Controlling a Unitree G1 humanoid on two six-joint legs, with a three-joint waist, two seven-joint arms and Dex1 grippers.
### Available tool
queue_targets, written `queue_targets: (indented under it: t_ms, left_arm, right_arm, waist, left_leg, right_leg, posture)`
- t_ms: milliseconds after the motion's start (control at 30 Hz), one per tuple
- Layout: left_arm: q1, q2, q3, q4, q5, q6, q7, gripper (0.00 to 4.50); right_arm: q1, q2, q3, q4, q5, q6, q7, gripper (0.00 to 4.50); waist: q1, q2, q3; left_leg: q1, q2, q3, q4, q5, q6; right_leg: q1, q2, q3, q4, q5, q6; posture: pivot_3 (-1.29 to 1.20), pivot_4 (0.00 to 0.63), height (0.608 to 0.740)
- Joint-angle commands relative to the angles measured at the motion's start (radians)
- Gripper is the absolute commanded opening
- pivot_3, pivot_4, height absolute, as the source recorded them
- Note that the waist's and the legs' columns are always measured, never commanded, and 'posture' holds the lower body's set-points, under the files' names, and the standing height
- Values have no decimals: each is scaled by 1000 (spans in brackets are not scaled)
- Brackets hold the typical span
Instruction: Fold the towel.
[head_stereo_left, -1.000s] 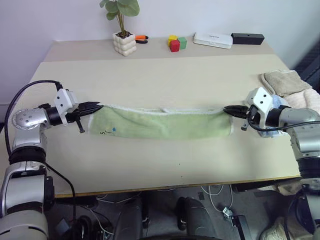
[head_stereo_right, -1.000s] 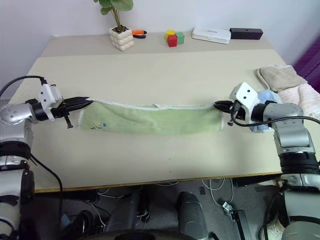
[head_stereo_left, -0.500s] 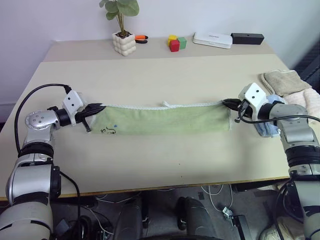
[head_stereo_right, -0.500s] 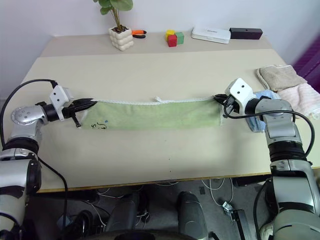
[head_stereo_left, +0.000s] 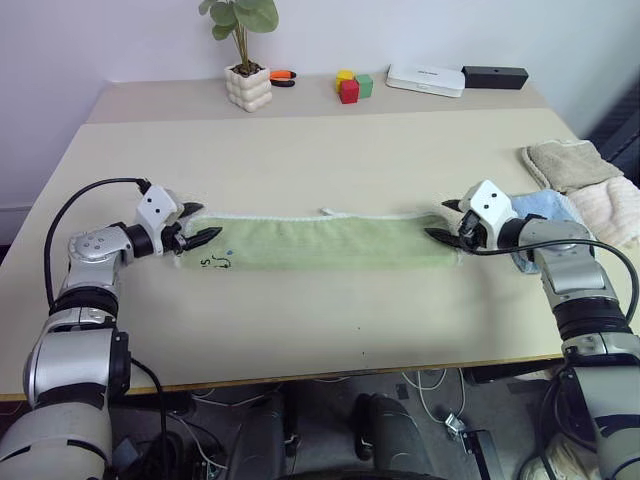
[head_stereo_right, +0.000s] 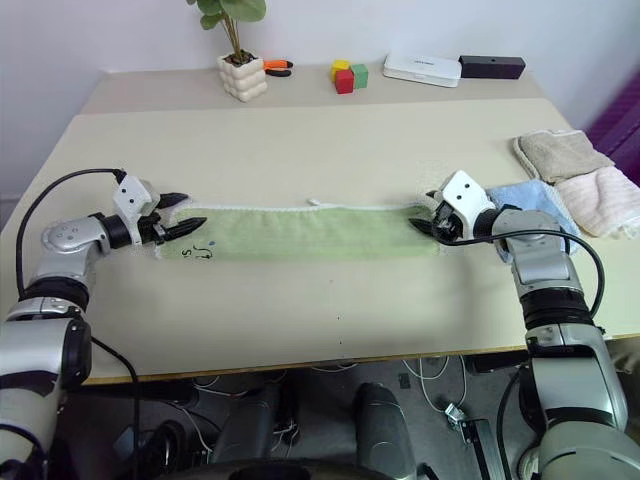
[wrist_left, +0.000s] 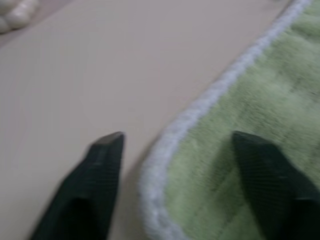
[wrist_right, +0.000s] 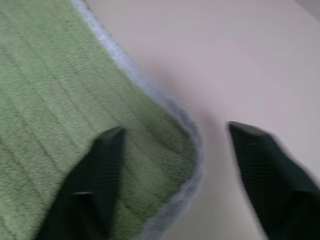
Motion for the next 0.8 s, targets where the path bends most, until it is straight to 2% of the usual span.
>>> queue_targets:
  t_ms: [33,167,200,233,300,433,500,533,633,800]
  left_arm:
    - [-40,37,52,-26,-40,33,18,4461]
    - [-68,38,177,-55,-174,190,43,4461]
    - [-71,36,209,-75,-209,246,53,4218]
    - [-72,29,242,-107,-248,313,84,3953]
    - [-45,2,260,-227,-290,436,130,3147]
    - [77,-139,270,-686,-435,742,290,1123]
    - [142,-229,254,-892,-481,855,399,15]
    - [172,-273,238,-974,-492,893,444,0]
    - [247,-418,218,-1141,-539,991,595,0]
    - [359,-579,148,-1210,-461,967,771,0]
  right_arm:
    - [-37,-27,-41,-23,-7,-19,-56,4485]
    - [-50,-12,-92,-82,16,17,-161,4485]
    - [-45,8,-116,-128,50,58,-178,4500]
    - [-32,38,-140,-201,102,124,-189,4256]
    - [3,94,-157,-340,163,231,-218,3651]
    - [43,308,-185,-558,262,426,-411,1660]
    - [73,418,-165,-617,262,476,-503,531]
    - [87,460,-151,-633,251,487,-541,30]
    - [98,573,-148,-619,246,490,-645,30]
    - [136,677,-125,-571,235,453,-717,30]
  waist:
    - [-1,0,0]
    - [-3,0,0]
    - [-3,0,0]
    - [-3,0,0]
    - [-3,0,0]
    - [2,0,0]
    - [4,-1,0]
    - [4,-1,0]
    - [3,-1,0]
    - [0,-1,-1]
  left_leg:
    - [0,0,0,0,0,0]
    - [0,0,0,0,0,0]
    - [0,0,0,0,0,0]
    - [0,0,0,0,0,0]
    - [0,0,-1,0,0,0]
    - [1,0,-3,0,0,-1]
    - [1,0,-4,2,0,-1]
    - [0,0,-5,2,0,-1]
    - [0,-1,-6,2,0,0]
    - [4,-2,-6,0,0,-1]
  right_leg:
    - [0,0,0,0,0,0]
    - [0,0,0,0,0,0]
    - [0,0,0,0,0,0]
    - [0,0,0,0,0,0]
    - [0,0,0,0,0,0]
    - [2,0,0,1,0,0]
    - [4,0,0,1,0,0]
    - [4,0,0,1,0,0]
    - [5,0,0,1,0,1]
    - [7,1,0,0,0,0]
  posture:
    - [0,150,740]
    - [0,150,740]
    - [0,150,740]
    - [0,150,740]
    - [0,150,740]
    - [0,150,740]
    - [0,150,740]
    - [0,150,740]
    - [0,150,740]
    - [0,150,740]
